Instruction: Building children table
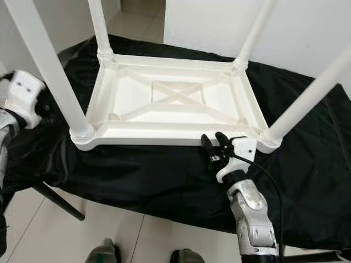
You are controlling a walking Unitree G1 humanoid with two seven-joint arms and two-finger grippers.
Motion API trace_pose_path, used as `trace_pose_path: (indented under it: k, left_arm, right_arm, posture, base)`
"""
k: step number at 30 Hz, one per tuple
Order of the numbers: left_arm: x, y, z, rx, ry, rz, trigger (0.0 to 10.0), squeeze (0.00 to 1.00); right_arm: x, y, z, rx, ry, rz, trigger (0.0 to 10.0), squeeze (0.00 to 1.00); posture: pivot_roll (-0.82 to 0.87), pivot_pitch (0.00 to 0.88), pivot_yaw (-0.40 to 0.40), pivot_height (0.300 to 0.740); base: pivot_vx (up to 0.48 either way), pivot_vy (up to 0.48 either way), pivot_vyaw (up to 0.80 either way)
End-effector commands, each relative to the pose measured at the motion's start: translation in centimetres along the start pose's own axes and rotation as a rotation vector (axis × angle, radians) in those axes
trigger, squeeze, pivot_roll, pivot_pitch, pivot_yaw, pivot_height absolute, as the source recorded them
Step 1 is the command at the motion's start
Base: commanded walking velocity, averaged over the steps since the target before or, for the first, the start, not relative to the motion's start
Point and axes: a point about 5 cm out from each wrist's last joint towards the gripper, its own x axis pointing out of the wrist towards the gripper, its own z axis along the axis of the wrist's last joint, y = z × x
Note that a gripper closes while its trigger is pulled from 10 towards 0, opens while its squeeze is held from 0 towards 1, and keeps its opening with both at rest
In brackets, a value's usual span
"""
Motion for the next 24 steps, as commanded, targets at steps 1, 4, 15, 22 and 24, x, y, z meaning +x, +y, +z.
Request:
trace_pose_path:
  k: [1, 4, 15, 22, 24]
  left_arm:
    - [-0.1, -0.8, -0.1, -0.024, -0.02, -0.069, 10.0, 0.0]
    - [-0.3, -2.4, 0.2, -0.053, -0.068, -0.182, 10.0, 0.0]
    - [-2.5, -10.3, 1.6, -0.258, -0.196, -0.644, 10.0, 0.0]
    - [-3.1, -12.8, 3.4, -0.322, -0.26, -0.782, 10.0, 0.0]
    - [-3.2, -13.2, 3.7, -0.337, -0.265, -0.793, 10.0, 0.0]
  right_arm:
    - [-0.1, -0.5, -0.5, -0.013, 0.026, -0.032, 10.0, 0.0]
    - [-0.1, -0.9, -1.0, -0.026, 0.049, -0.069, 10.0, 0.0]
    - [0.0, -2.5, -2.6, -0.091, 0.15, -0.23, 10.0, 0.0]
    - [0.1, -3.8, -3.2, -0.071, 0.159, -0.386, 10.0, 0.0]
    - [0.3, -3.8, -3.3, -0.071, 0.155, -0.401, 10.0, 0.0]
  posture:
    - [0.1, 0.044, -0.054, 0.74]
    - [0.1, 0.041, -0.059, 0.74]
    - [0.09, 0.036, -0.06, 0.74]
    - [0.09, 0.044, -0.06, 0.74]
    - [0.09, 0.044, -0.06, 0.74]
  base:
    - [0.0, 0.0, 0.0]
    - [0.0, 0.0, 0.0]
    - [0.0, 0.0, 0.0]
    - [0.0, 0.0, 0.0]
    - [0.0, 0.0, 0.0]
